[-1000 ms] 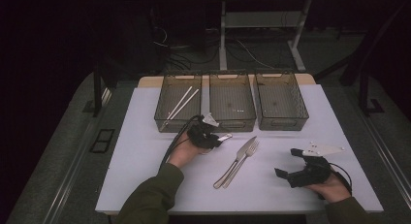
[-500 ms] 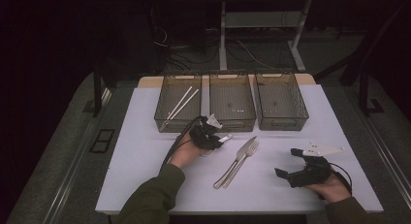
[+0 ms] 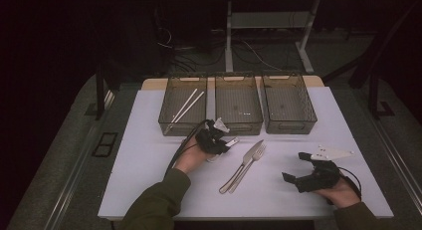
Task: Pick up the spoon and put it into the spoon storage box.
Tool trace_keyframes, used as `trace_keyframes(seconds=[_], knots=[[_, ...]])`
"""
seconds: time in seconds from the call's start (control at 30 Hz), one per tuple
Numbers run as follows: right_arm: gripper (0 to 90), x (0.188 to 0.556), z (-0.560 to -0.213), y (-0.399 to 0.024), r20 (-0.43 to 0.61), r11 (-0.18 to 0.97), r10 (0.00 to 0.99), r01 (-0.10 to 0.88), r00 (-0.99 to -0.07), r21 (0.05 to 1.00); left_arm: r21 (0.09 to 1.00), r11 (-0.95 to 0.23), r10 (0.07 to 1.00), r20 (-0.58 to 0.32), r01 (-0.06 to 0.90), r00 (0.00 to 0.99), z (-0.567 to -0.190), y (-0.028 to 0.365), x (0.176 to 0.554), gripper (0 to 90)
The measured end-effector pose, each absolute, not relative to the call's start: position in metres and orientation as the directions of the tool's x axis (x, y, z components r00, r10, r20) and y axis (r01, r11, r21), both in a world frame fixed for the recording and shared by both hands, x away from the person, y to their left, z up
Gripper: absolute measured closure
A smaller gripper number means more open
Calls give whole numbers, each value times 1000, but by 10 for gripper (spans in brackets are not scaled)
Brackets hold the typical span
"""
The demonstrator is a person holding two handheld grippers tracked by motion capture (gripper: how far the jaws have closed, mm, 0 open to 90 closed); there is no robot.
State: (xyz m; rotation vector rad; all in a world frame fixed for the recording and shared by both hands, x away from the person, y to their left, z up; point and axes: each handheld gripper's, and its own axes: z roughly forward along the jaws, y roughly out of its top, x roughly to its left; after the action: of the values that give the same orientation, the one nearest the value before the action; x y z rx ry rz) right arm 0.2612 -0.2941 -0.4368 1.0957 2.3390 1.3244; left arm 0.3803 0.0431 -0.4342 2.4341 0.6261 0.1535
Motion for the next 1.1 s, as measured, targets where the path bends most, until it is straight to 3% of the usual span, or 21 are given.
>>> trace_keyframes(seconds=[0.17,0.23,0.33,1.1], knots=[[5,261,-437,-294,148,309,707,491,-691,815,598,-688,471,-62,410,880,-432,42,379,758],[5,261,-437,-294,148,309,708,490,-691,815,623,-664,444,-117,414,889,-430,42,379,853],[5,261,-437,-294,146,309,708,488,-691,816,606,-700,438,-53,377,898,-428,36,374,852],[5,261,-436,-295,146,308,709,489,-690,816,652,-647,429,-118,396,896,-410,45,376,855]])
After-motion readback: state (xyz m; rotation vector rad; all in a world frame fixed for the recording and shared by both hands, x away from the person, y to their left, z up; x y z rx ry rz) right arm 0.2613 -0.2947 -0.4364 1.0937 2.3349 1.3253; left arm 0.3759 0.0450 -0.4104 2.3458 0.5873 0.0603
